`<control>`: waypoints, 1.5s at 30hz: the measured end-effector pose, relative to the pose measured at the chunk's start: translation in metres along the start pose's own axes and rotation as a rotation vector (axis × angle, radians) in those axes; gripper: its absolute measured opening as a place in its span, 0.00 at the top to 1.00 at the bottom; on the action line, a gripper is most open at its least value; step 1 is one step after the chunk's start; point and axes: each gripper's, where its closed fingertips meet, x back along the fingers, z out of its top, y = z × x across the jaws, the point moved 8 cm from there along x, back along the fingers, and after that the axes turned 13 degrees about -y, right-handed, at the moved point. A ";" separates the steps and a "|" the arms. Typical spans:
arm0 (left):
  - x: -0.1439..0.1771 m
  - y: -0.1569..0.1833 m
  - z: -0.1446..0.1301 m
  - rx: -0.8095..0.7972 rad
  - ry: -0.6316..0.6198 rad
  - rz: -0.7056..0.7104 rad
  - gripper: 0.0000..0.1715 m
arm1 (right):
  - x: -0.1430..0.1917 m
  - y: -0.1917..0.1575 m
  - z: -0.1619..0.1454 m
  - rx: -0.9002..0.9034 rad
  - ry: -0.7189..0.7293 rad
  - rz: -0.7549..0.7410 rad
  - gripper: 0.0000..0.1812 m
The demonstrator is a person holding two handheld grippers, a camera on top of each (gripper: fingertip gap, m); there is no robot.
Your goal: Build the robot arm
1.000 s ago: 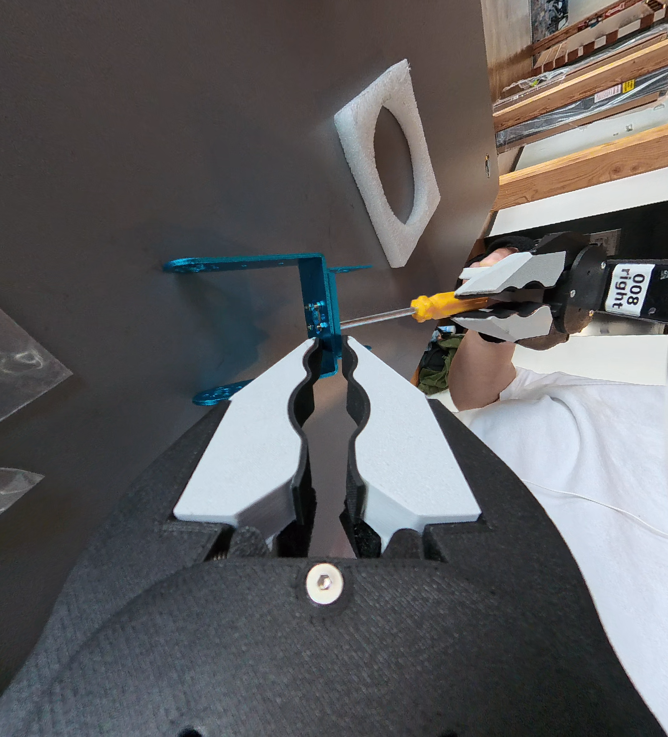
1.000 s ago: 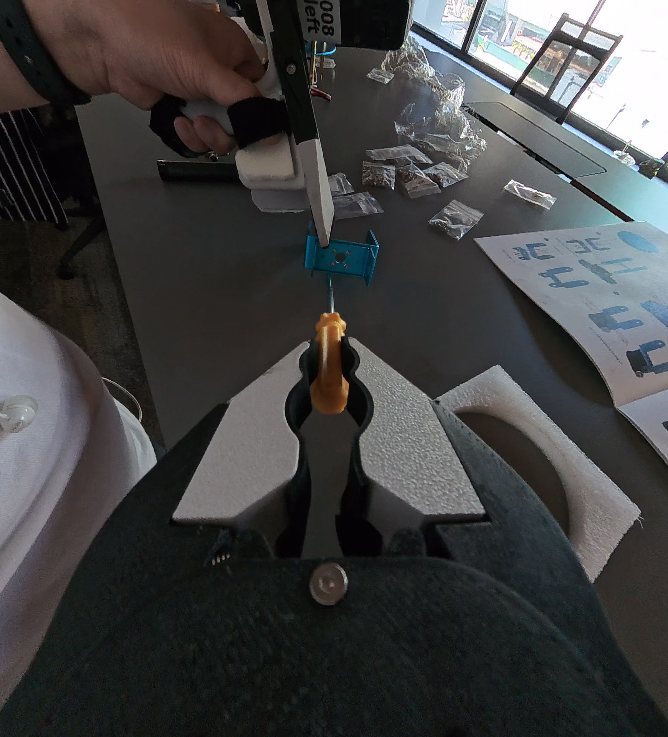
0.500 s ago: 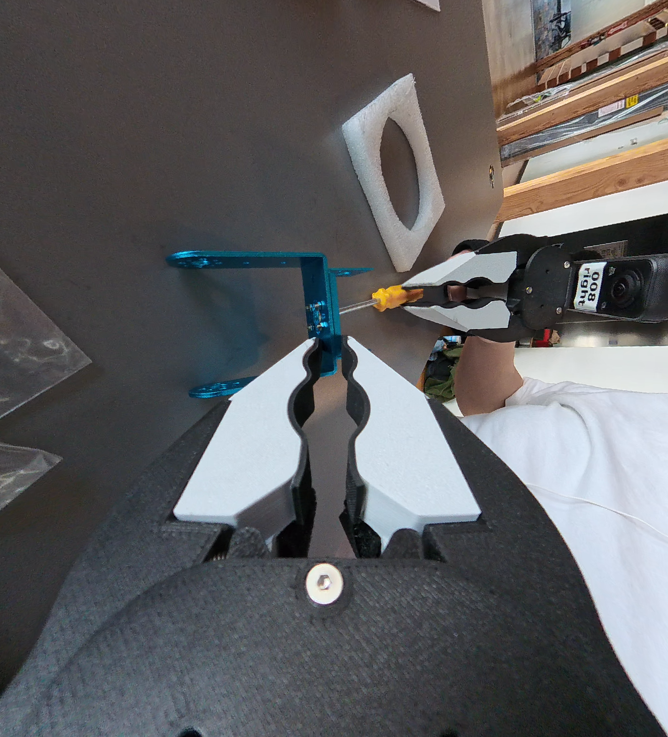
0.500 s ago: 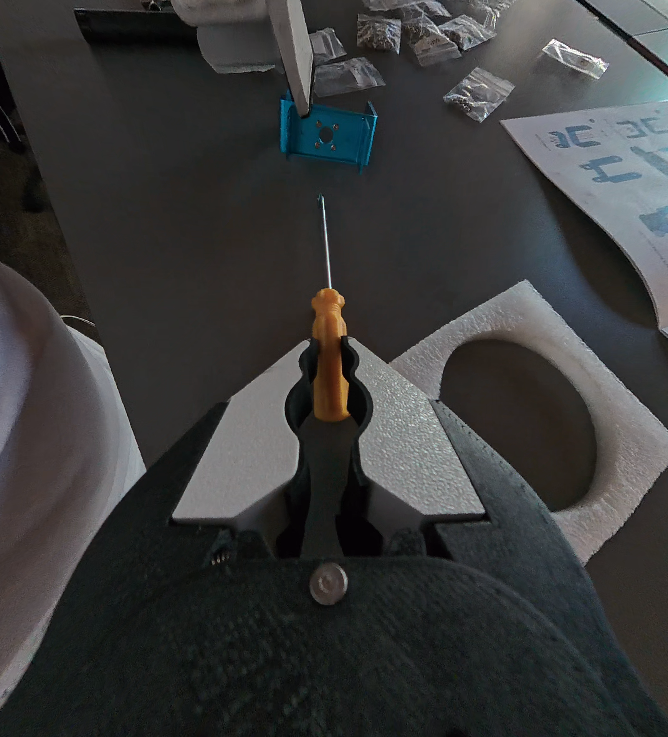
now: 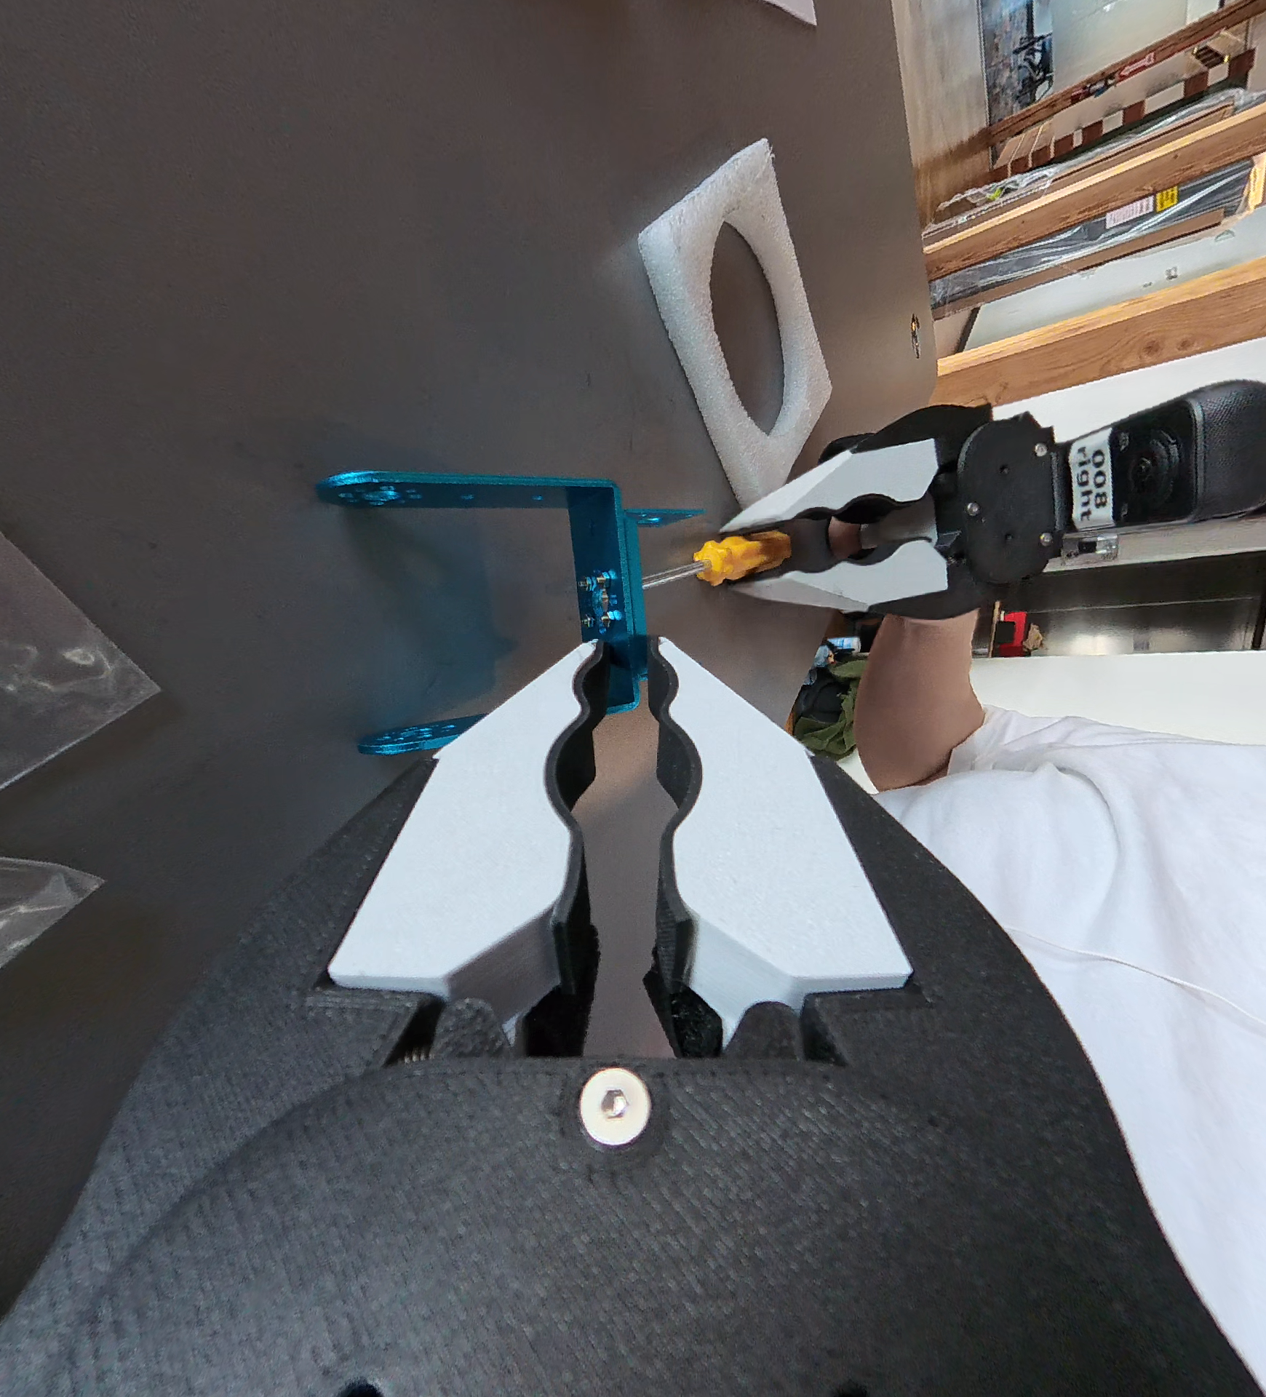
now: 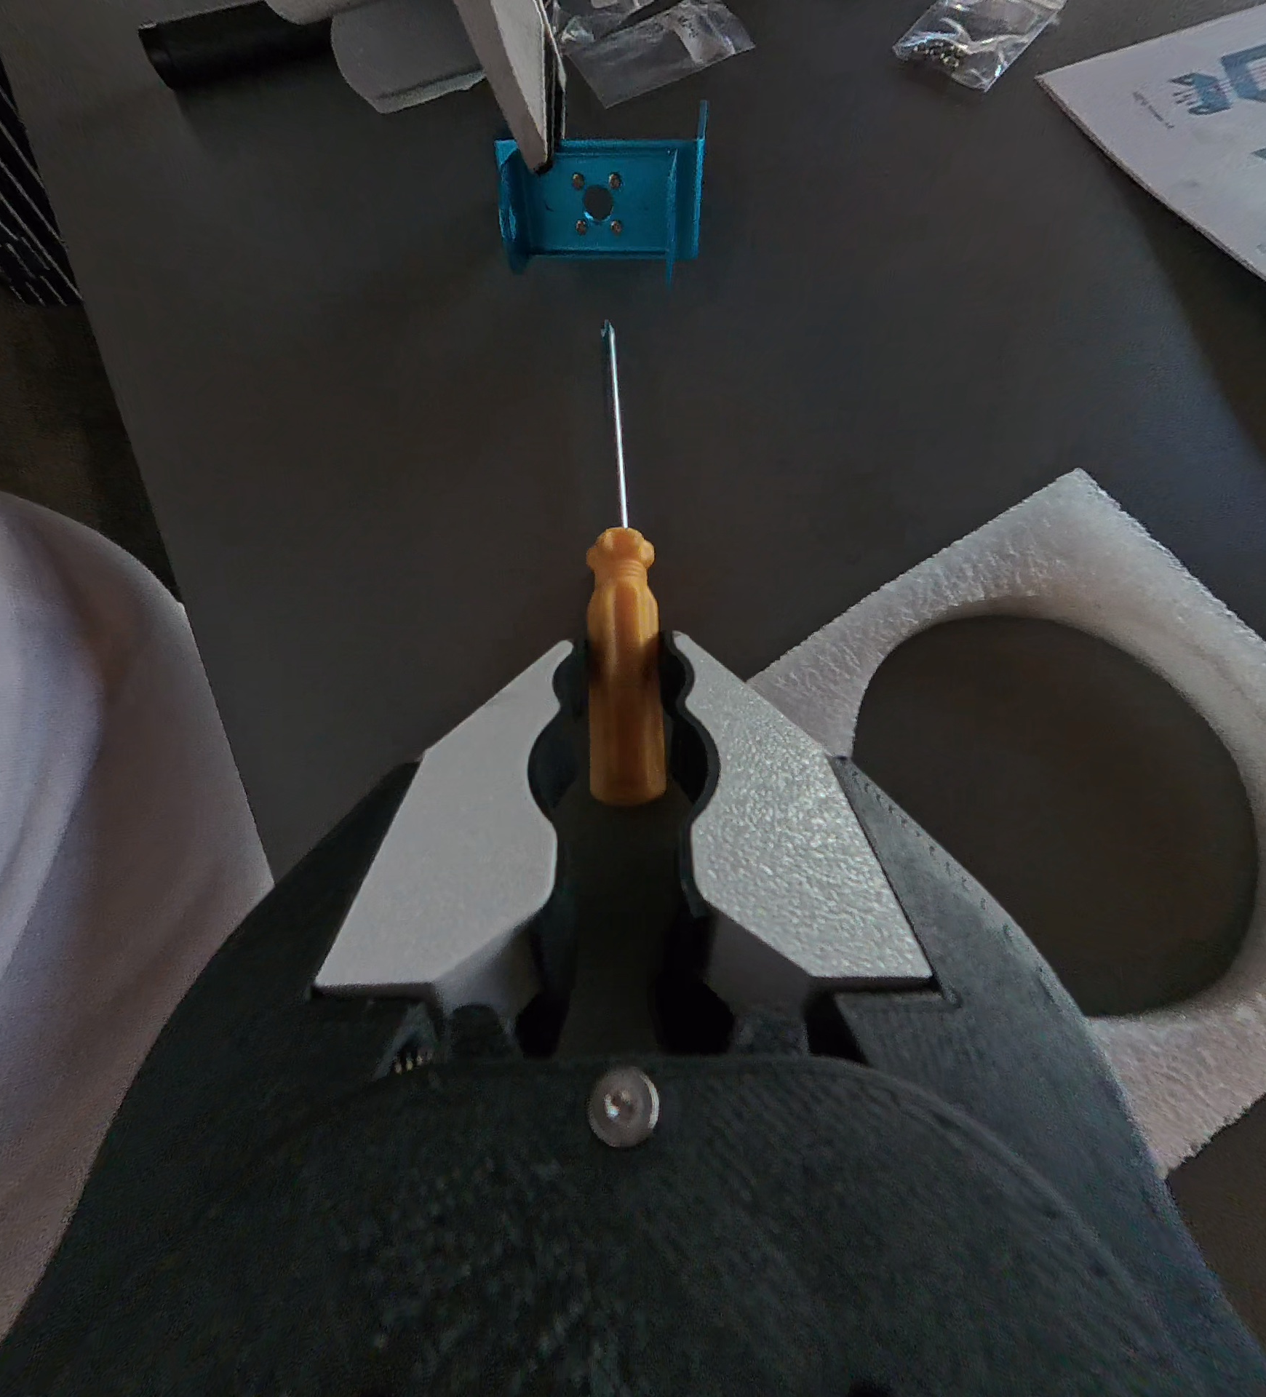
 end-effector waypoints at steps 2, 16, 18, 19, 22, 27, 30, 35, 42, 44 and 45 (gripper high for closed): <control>0.000 0.000 0.000 0.000 0.003 -0.004 0.95 | 0.000 0.001 0.001 0.005 0.001 -0.009 0.90; -0.008 0.004 0.001 -0.012 -0.013 0.002 0.95 | 0.022 -0.019 0.017 0.055 0.091 -0.115 0.90; -0.009 0.003 0.002 -0.011 -0.014 0.002 0.95 | 0.020 -0.019 0.017 0.054 0.084 -0.123 0.90; -0.009 0.003 0.002 -0.010 -0.014 0.001 0.95 | 0.019 -0.019 0.017 0.052 0.082 -0.119 0.90; -0.010 0.003 0.002 -0.008 -0.016 0.000 0.95 | 0.017 -0.018 0.016 0.052 0.074 -0.119 0.90; -0.010 0.003 0.002 -0.008 -0.015 -0.002 0.95 | 0.014 -0.017 0.015 0.051 0.059 -0.118 0.90; -0.011 0.002 0.002 -0.007 -0.016 -0.004 0.95 | 0.014 -0.016 0.015 0.051 0.059 -0.118 0.90; -0.012 0.002 0.002 -0.005 -0.014 -0.006 0.95 | 0.012 -0.014 0.015 0.052 0.055 -0.117 0.90; -0.012 0.001 0.003 -0.004 -0.017 -0.008 0.95 | 0.013 -0.014 0.015 0.051 0.056 -0.117 0.90; -0.012 0.000 0.003 -0.004 -0.017 -0.007 0.95 | 0.012 -0.014 0.015 0.052 0.055 -0.118 0.90; -0.013 0.000 0.003 -0.004 -0.019 -0.007 0.95 | 0.012 -0.013 0.015 0.052 0.056 -0.118 0.90</control>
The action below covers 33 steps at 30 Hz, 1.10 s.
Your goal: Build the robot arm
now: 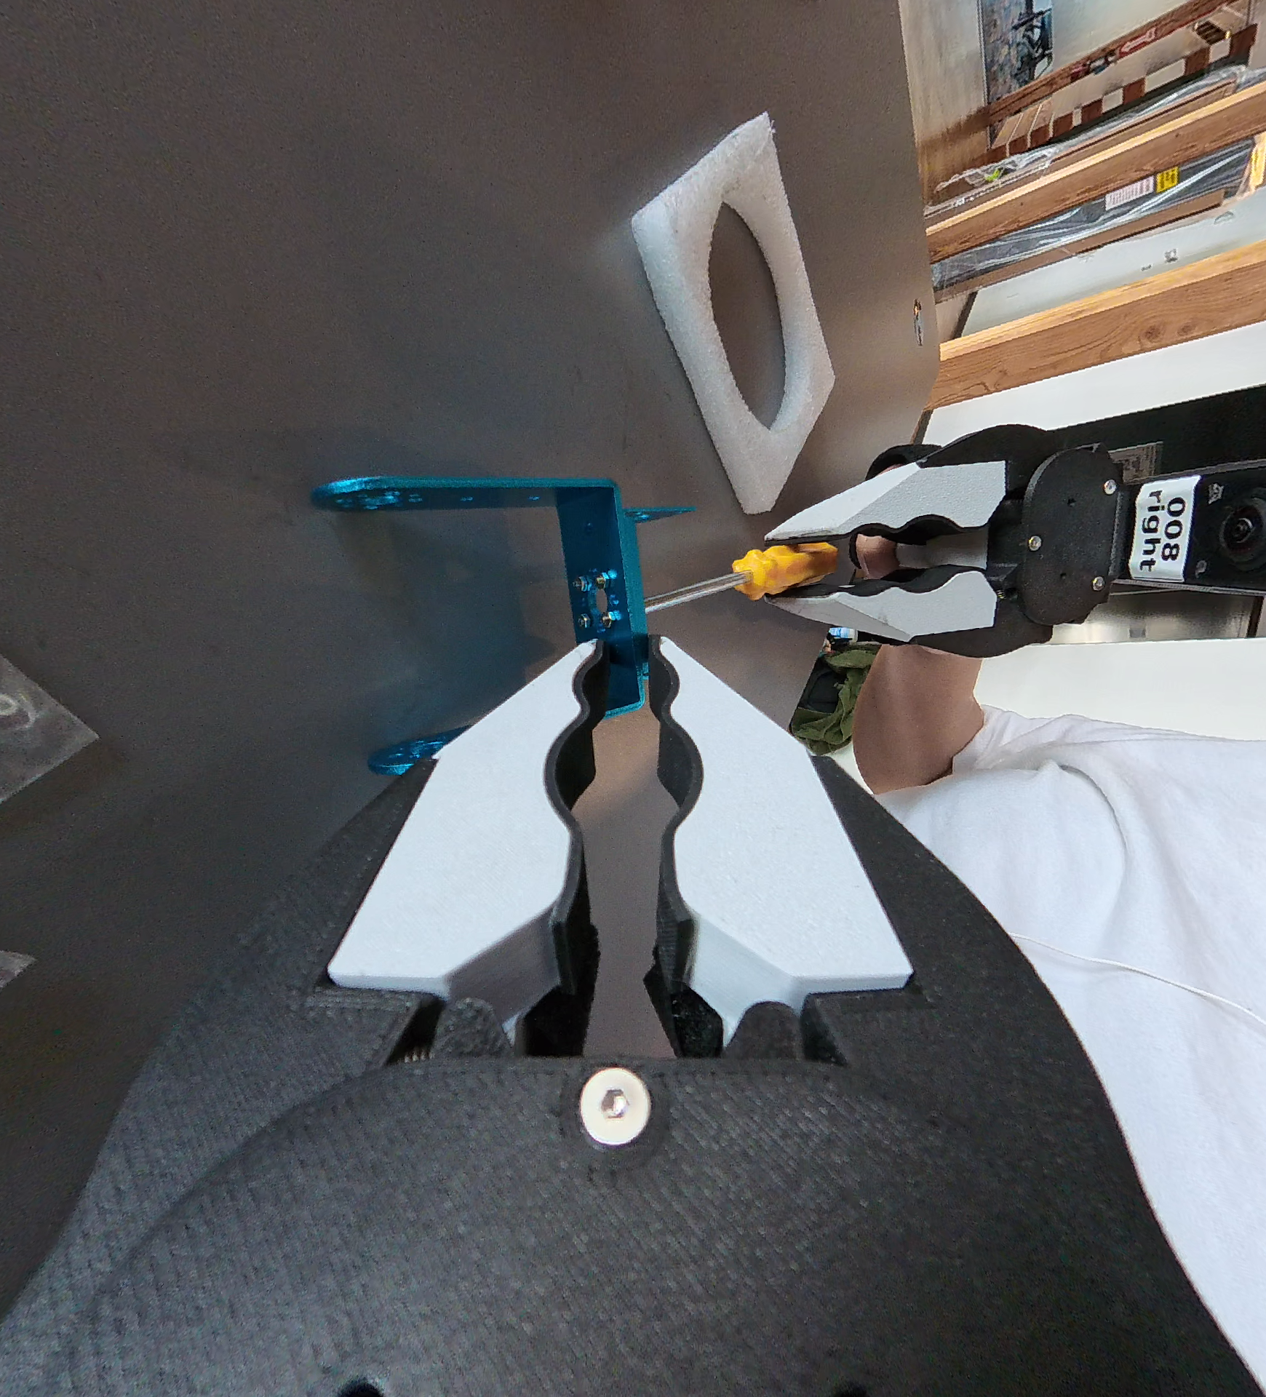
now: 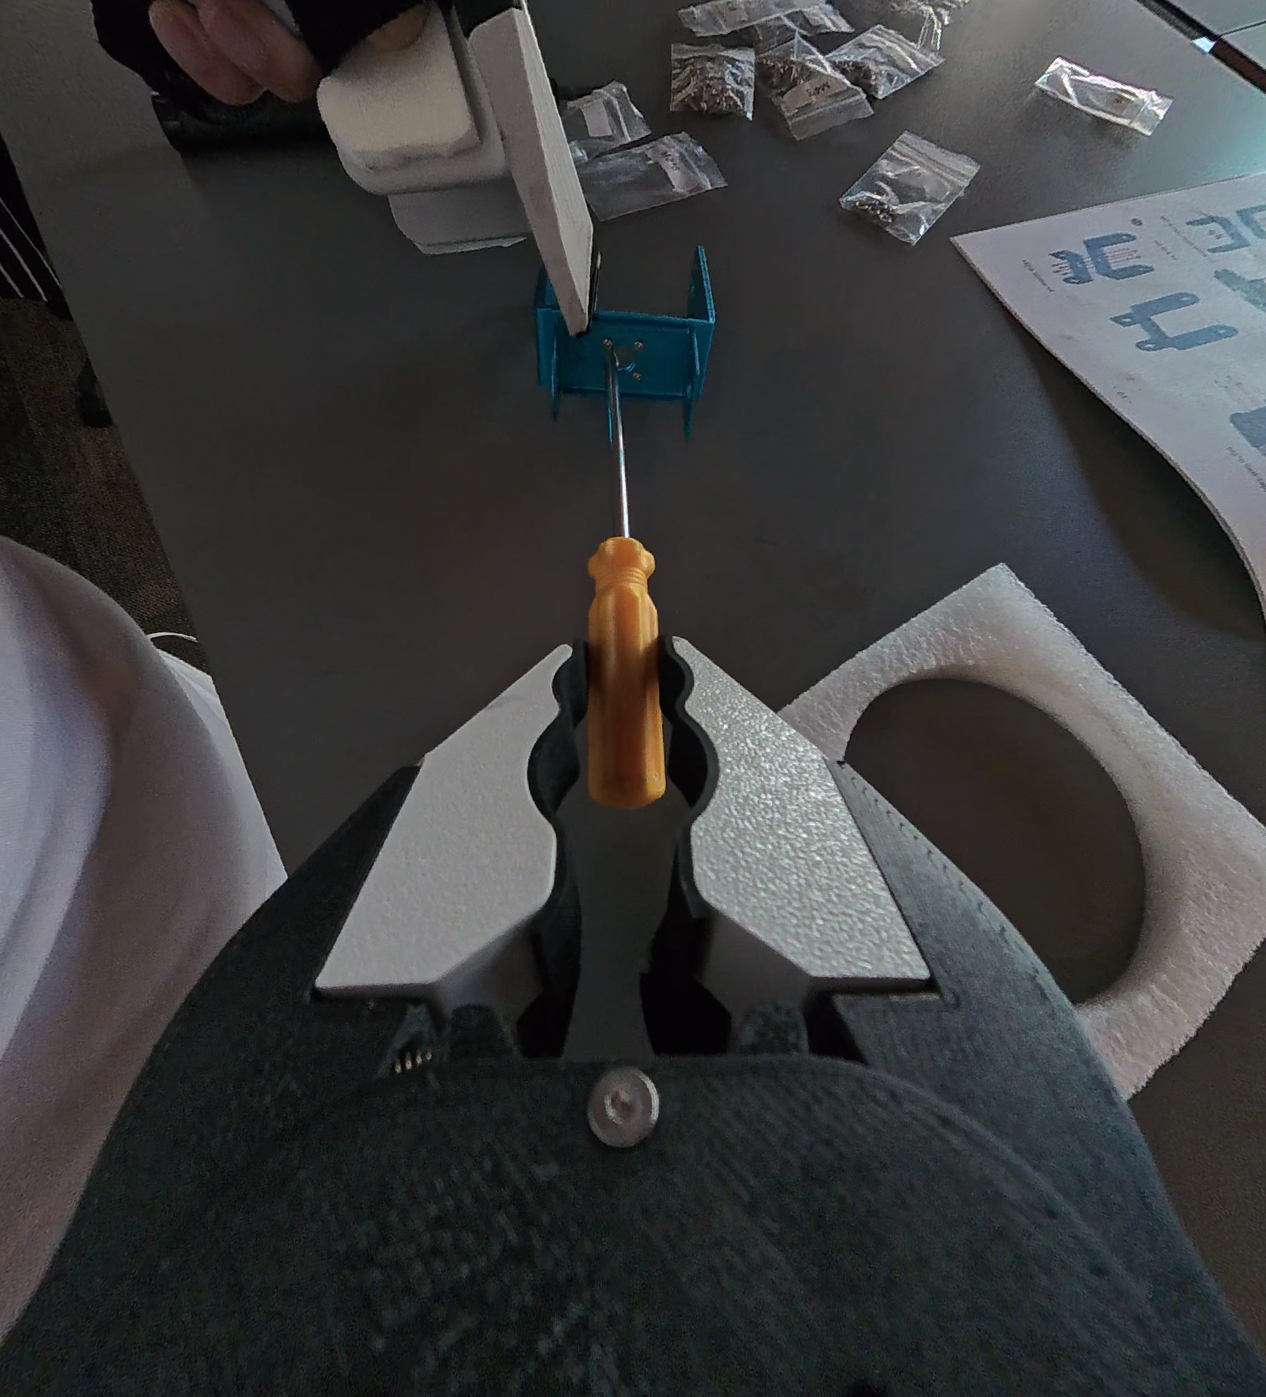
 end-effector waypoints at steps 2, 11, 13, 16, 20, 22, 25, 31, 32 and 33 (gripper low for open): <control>0.000 0.000 0.000 0.000 -0.001 -0.001 0.95 | 0.000 0.000 0.000 0.001 -0.001 0.000 0.90; -0.001 -0.001 0.002 0.001 -0.004 -0.005 0.95 | 0.003 0.002 0.001 -0.002 0.014 0.000 0.90; -0.002 -0.002 0.002 0.002 -0.005 -0.006 0.95 | 0.002 0.003 0.001 -0.003 0.008 0.003 0.90; -0.002 -0.002 0.002 0.004 -0.006 -0.007 0.95 | 0.001 0.004 0.000 0.003 -0.005 -0.002 0.90; -0.003 -0.003 0.002 0.006 -0.005 -0.011 0.95 | 0.001 0.003 0.000 0.006 -0.002 -0.001 0.90; -0.003 -0.003 0.002 0.007 -0.005 -0.011 0.95 | 0.002 0.004 0.000 0.002 0.003 0.004 0.90; -0.003 -0.003 0.003 0.006 -0.007 -0.008 0.95 | 0.003 0.004 0.000 0.003 0.006 0.002 0.90; -0.004 -0.003 0.003 0.007 -0.006 -0.007 0.95 | 0.002 0.004 0.000 0.008 0.003 0.006 0.90; -0.004 -0.003 0.003 0.007 -0.006 -0.007 0.95 | 0.002 0.004 0.000 0.010 0.003 0.006 0.90; -0.004 -0.003 0.003 0.008 -0.006 -0.007 0.95 | 0.002 0.004 0.000 0.012 0.000 0.007 0.90</control>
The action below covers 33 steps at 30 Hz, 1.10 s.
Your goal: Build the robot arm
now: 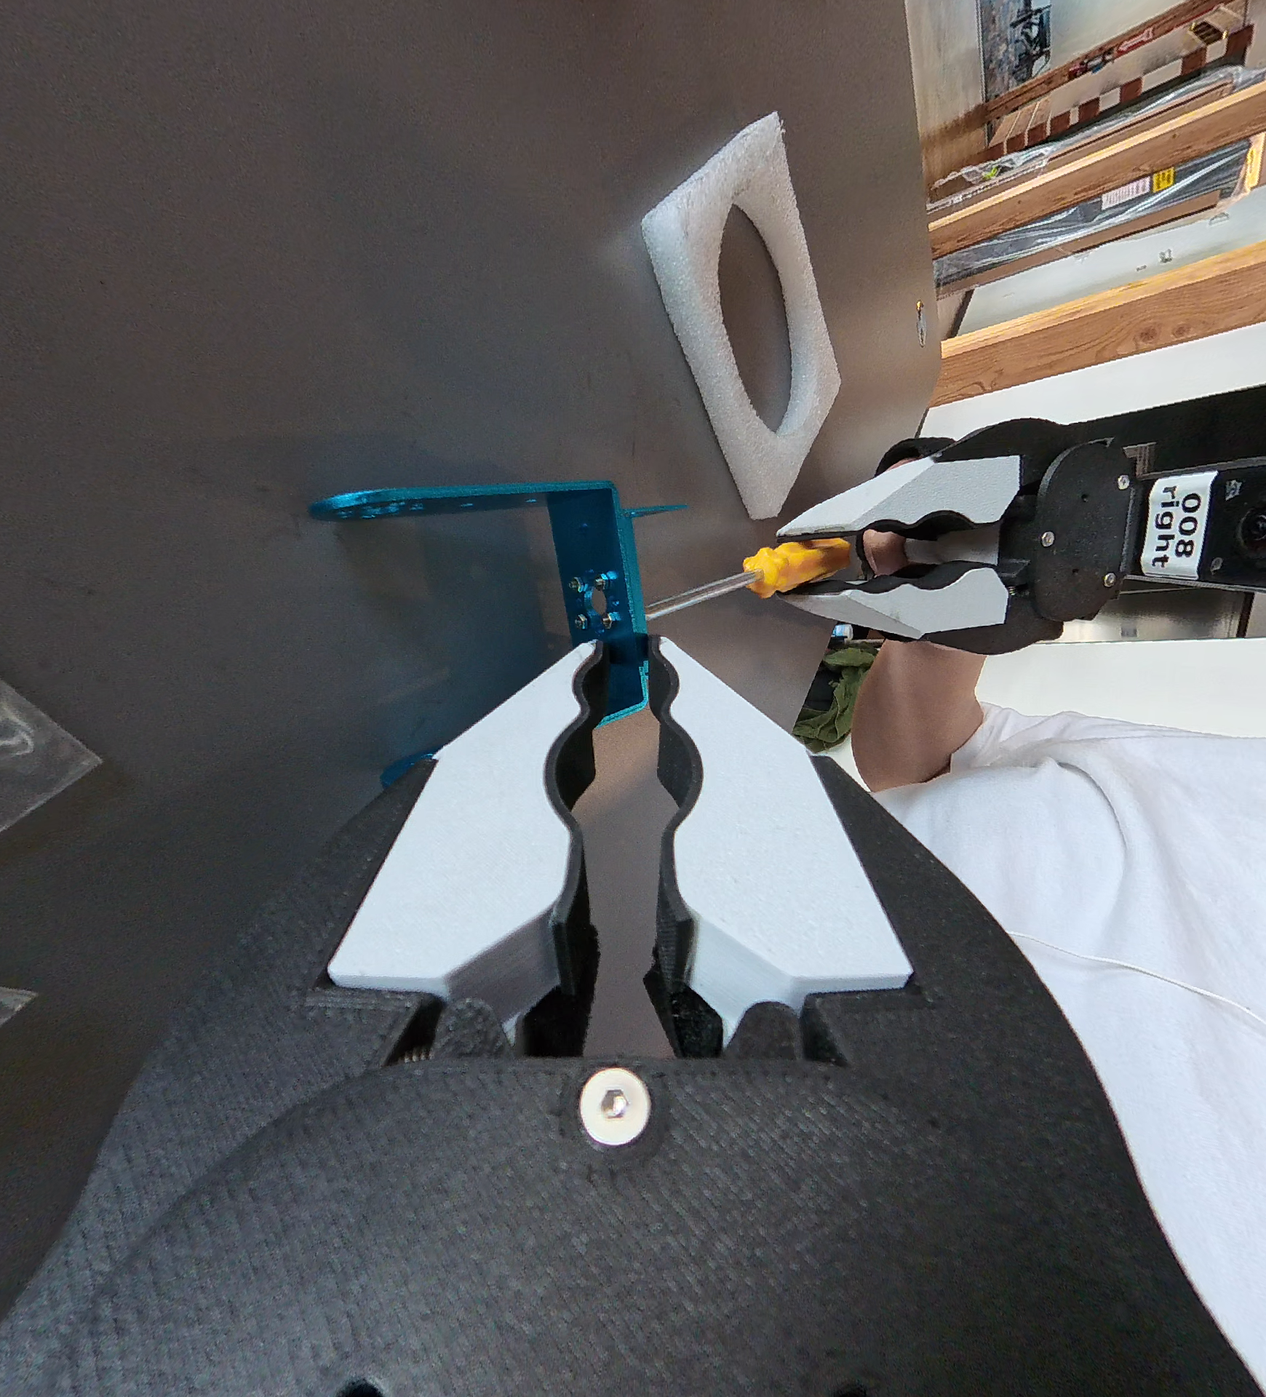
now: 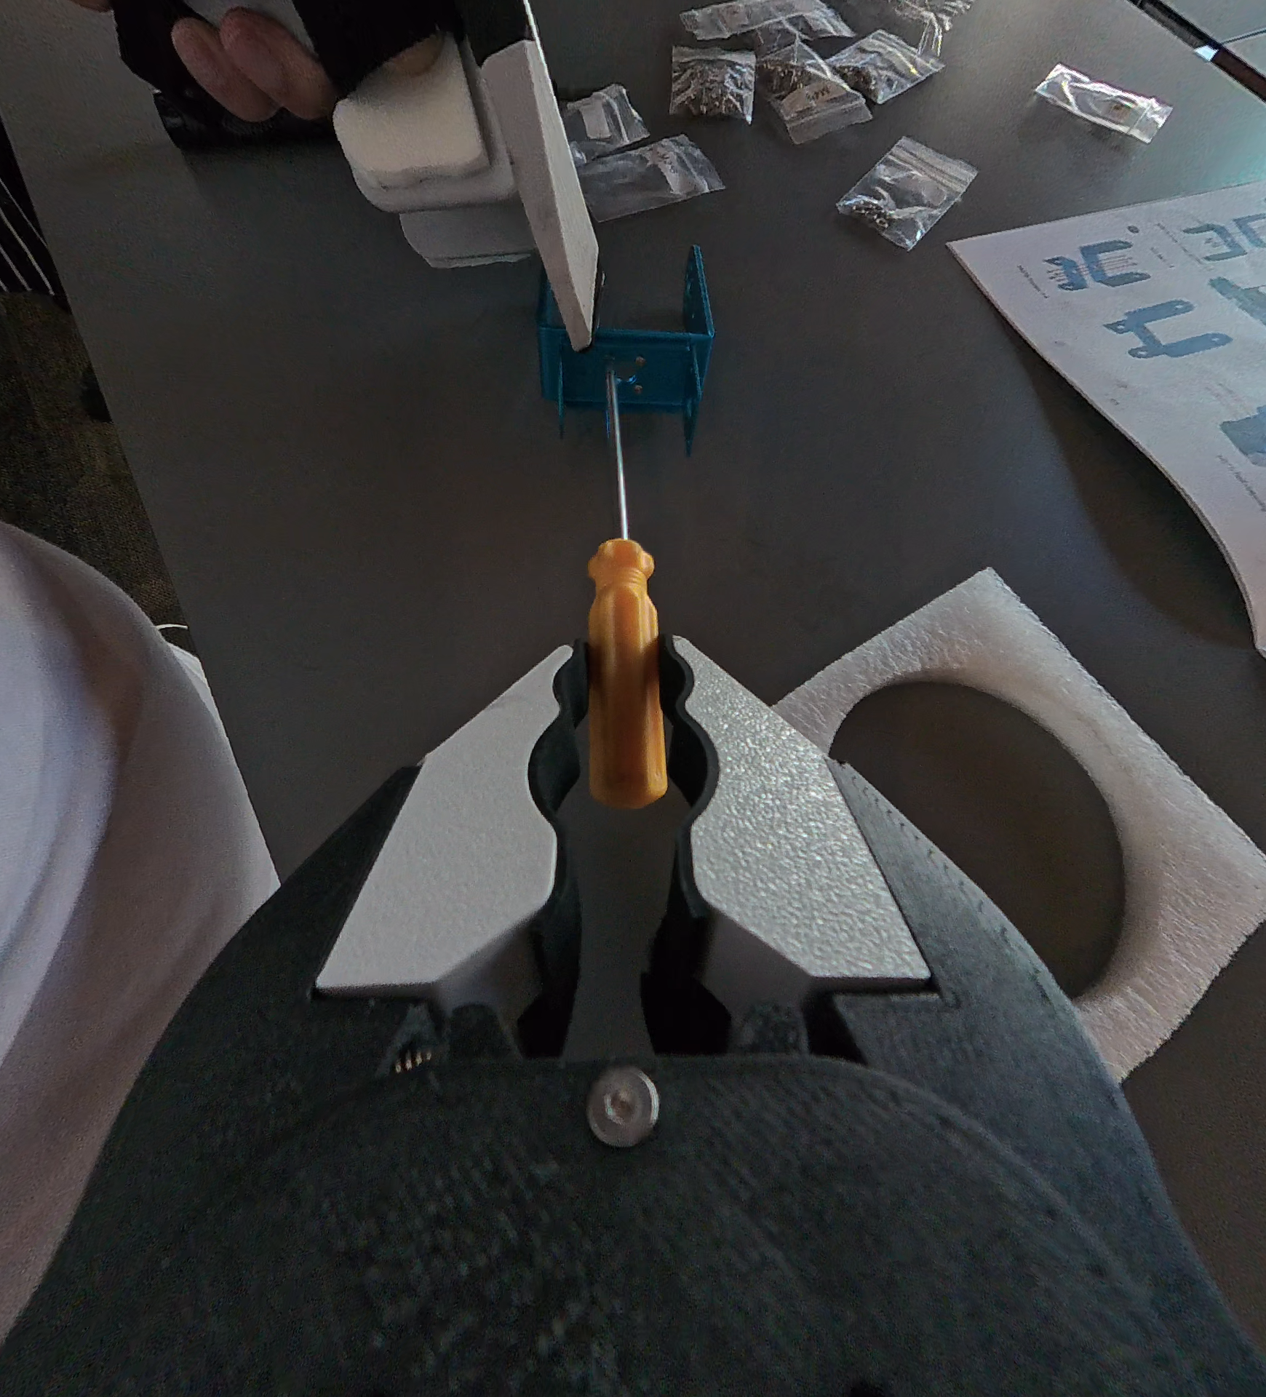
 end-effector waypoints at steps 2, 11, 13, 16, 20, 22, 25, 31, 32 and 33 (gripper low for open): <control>0.000 0.000 0.000 0.000 0.000 0.002 0.95 | -0.001 0.000 0.000 0.002 -0.002 -0.001 0.90; 0.000 0.000 0.000 0.002 -0.002 0.002 0.95 | -0.001 0.001 0.000 0.000 -0.002 -0.004 0.90; 0.000 -0.001 0.000 0.002 -0.002 0.006 0.95 | -0.002 0.001 0.000 0.000 -0.004 -0.001 0.90; 0.000 -0.001 0.000 0.002 -0.002 0.007 0.95 | -0.002 0.001 0.000 0.002 -0.003 -0.001 0.90; 0.000 -0.001 0.000 0.006 0.002 0.002 0.95 | 0.000 0.000 0.002 0.022 -0.002 -0.026 0.90; 0.000 -0.002 0.000 0.005 0.001 0.006 0.95 | 0.000 0.000 0.003 0.039 0.000 -0.051 0.90; 0.001 -0.002 0.000 0.006 -0.004 0.007 0.95 | 0.000 -0.004 0.003 0.121 0.002 -0.131 0.90; 0.000 -0.003 0.001 0.007 -0.015 0.008 0.95 | 0.000 -0.012 0.004 0.359 -0.010 -0.330 0.90; 0.000 -0.003 0.001 0.009 -0.016 0.006 0.95 | 0.000 -0.013 0.004 0.392 -0.009 -0.358 0.90; 0.000 -0.003 0.001 0.010 -0.018 0.004 0.95 | 0.000 -0.014 0.004 0.417 -0.014 -0.375 0.90</control>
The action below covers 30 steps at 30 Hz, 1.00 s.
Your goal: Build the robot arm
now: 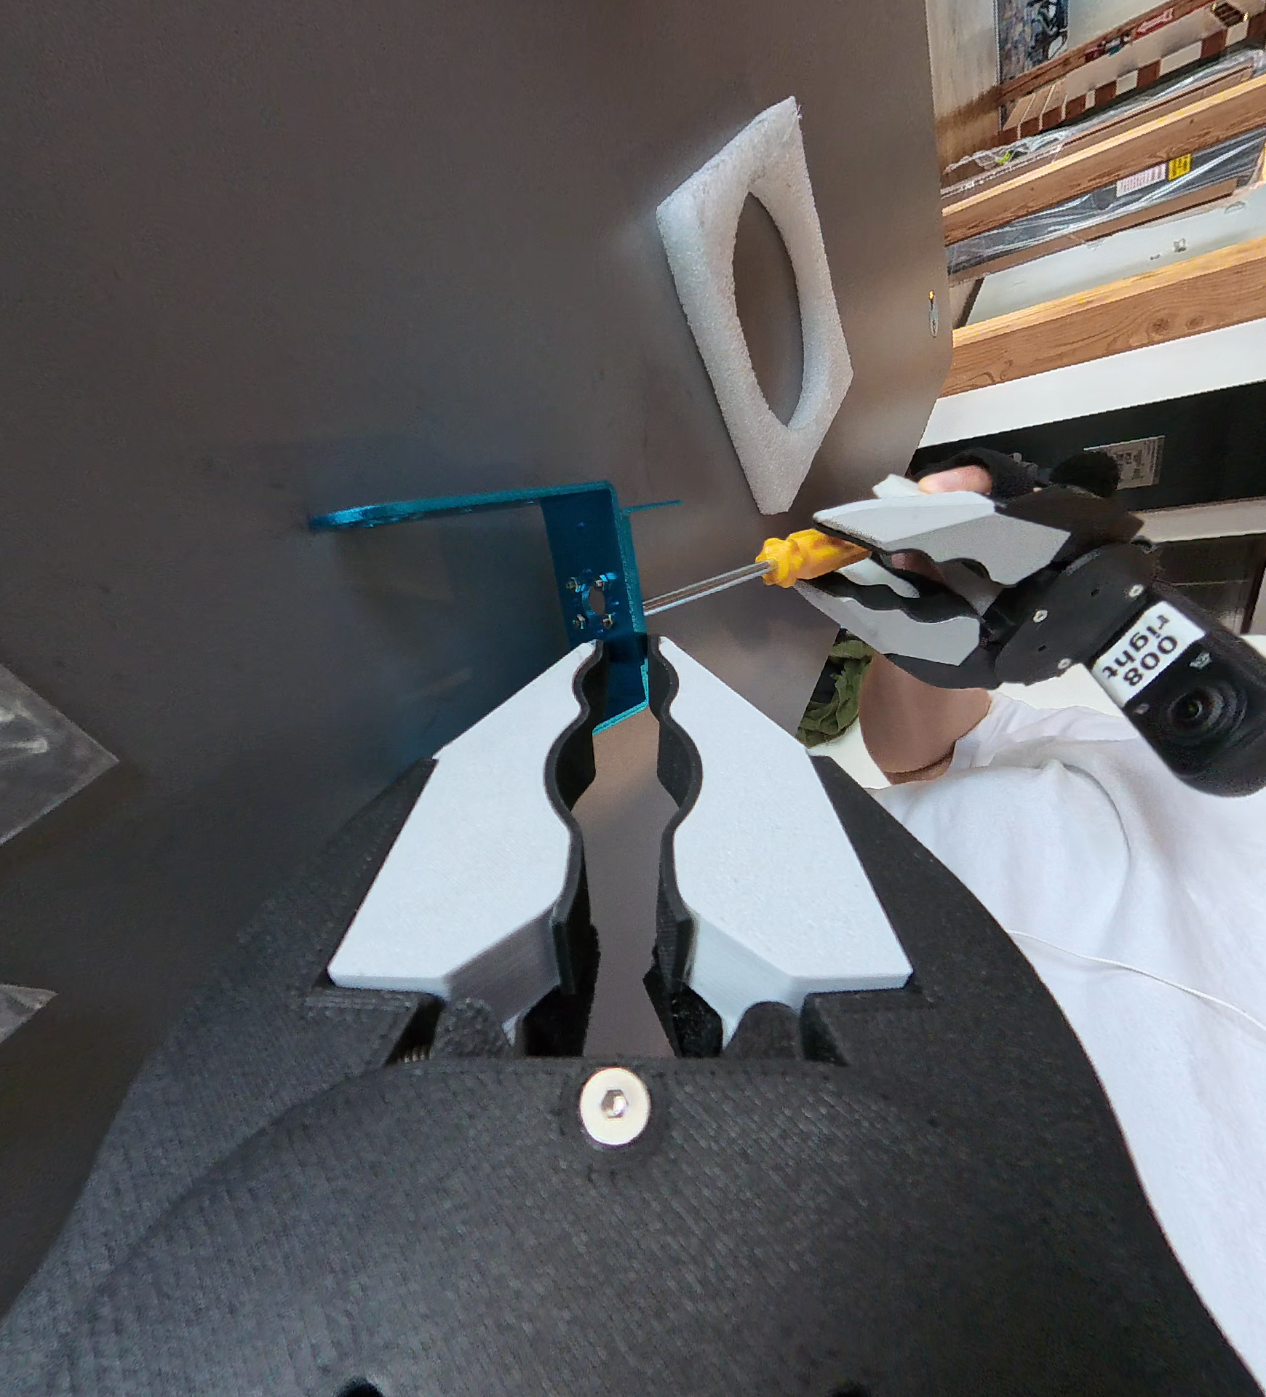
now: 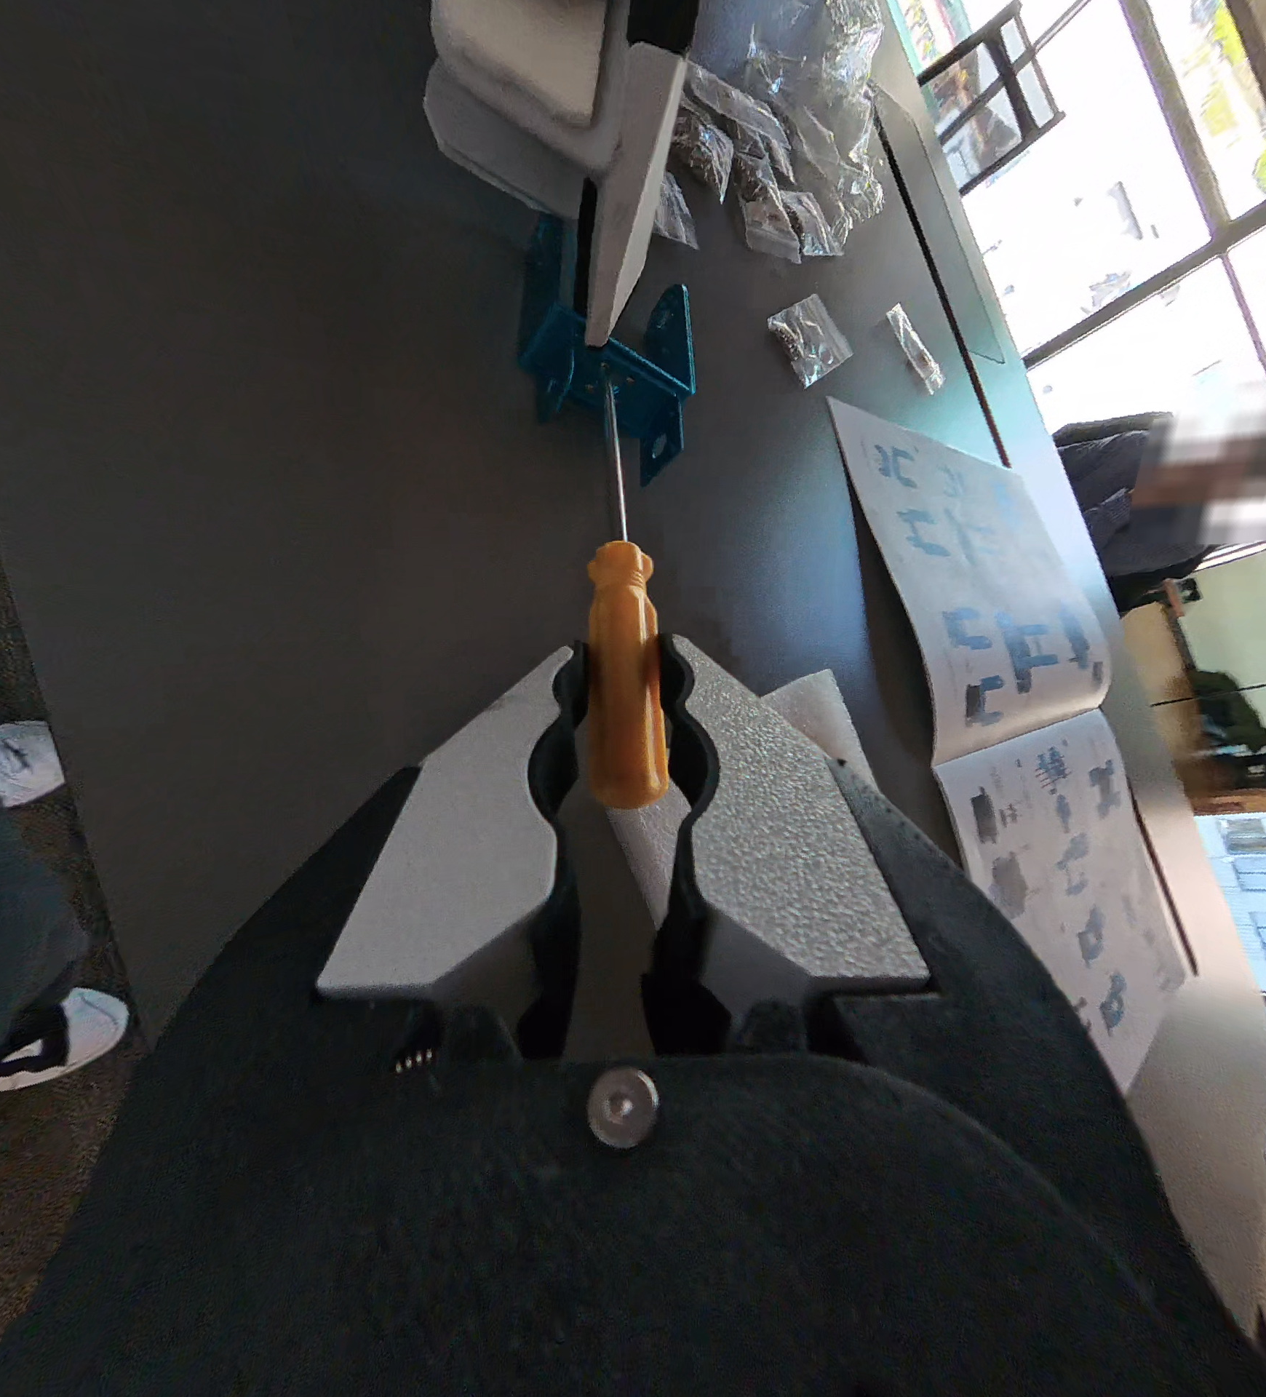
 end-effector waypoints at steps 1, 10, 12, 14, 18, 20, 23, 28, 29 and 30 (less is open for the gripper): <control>0.000 0.000 0.000 0.002 -0.001 0.000 0.95 | 0.000 0.000 0.000 0.020 -0.003 -0.018 0.90; 0.003 -0.002 -0.001 0.001 -0.007 0.024 0.95 | -0.003 0.004 0.002 -0.221 0.024 0.202 0.90; 0.003 -0.002 -0.002 0.000 -0.006 0.024 0.95 | -0.004 0.009 0.001 -0.345 0.044 0.313 0.90; 0.003 -0.002 -0.002 -0.004 -0.013 0.027 0.95 | -0.004 0.015 -0.001 -0.467 0.072 0.434 0.90; 0.002 -0.001 -0.003 -0.010 -0.019 0.027 0.95 | -0.010 0.021 -0.009 -0.622 0.049 0.585 0.90; 0.002 -0.001 -0.003 -0.009 -0.016 0.027 0.95 | -0.014 0.020 -0.012 -0.718 0.035 0.660 0.90; 0.002 -0.001 -0.004 -0.014 -0.018 0.034 0.95 | -0.018 0.020 -0.017 -0.905 0.051 0.825 0.91; 0.001 0.000 -0.006 -0.018 -0.026 0.037 0.95 | -0.022 0.019 -0.023 -1.054 0.062 0.972 0.91; 0.001 0.000 -0.006 -0.017 -0.026 0.038 0.95 | -0.023 0.019 -0.024 -1.071 0.055 0.987 0.91; 0.001 0.000 -0.006 -0.018 -0.025 0.039 0.95 | -0.024 0.018 -0.024 -1.086 0.051 1.003 0.91</control>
